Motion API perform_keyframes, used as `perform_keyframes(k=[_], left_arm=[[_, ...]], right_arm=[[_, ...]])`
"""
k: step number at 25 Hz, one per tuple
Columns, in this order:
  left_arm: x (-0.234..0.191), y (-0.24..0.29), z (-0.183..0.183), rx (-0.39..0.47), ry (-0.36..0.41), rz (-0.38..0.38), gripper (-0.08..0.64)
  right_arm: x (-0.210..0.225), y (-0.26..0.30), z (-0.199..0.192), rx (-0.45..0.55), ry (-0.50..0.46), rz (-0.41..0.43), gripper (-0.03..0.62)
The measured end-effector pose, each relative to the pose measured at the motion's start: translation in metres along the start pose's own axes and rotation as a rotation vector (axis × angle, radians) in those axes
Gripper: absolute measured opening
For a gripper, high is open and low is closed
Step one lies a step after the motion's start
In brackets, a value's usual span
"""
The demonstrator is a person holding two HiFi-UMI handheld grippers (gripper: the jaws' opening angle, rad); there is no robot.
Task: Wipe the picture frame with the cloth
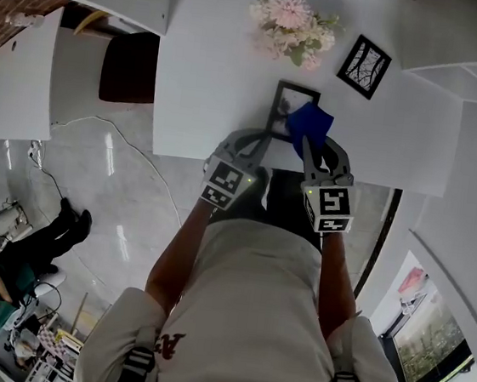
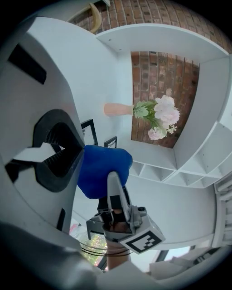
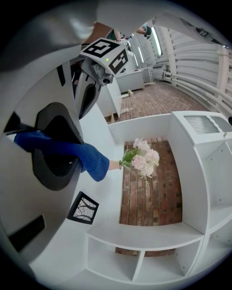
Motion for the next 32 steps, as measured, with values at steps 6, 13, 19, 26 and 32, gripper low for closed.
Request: perform_keyframes(k=[6, 13, 19, 26, 32], left_arm=[[-0.003, 0.005, -0.014, -0.032, -0.009, -0.001, 0.002], [-0.002, 0.016, -0.039, -0.088, -0.017, -0.006, 0.002], [-0.005, 0.019, -0.05, -0.107, -0.043, 0.025, 0.002], [-0.007, 0.024, -0.061, -0.137, -0.05, 0.048, 0.002], [-0.007, 0.024, -0.06, -0.135, -0.065, 0.059, 0.002]], right_arm=[[-0.002, 0.003, -0.012, -0.028, 0.01, 0.006, 0.034], [-0.011, 0.003, -0.005, -0.009, 0.02, 0.032, 0.034], [-0.028, 0.005, 0.011, 0.027, 0.029, 0.08, 0.034], [-0.038, 0.014, 0.01, 0.038, 0.047, 0.116, 0.034], [-0.039, 0.027, 0.0, 0.035, 0.086, 0.124, 0.034]])
Point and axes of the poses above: the fingertips, and each gripper's own axes: y forward along the fingers, x to its right, z out of its top, the point moved 4 cm from there along -y, backward along the fingers, and after that the axes turned 15 degrees about x, right-handed, at the moved point
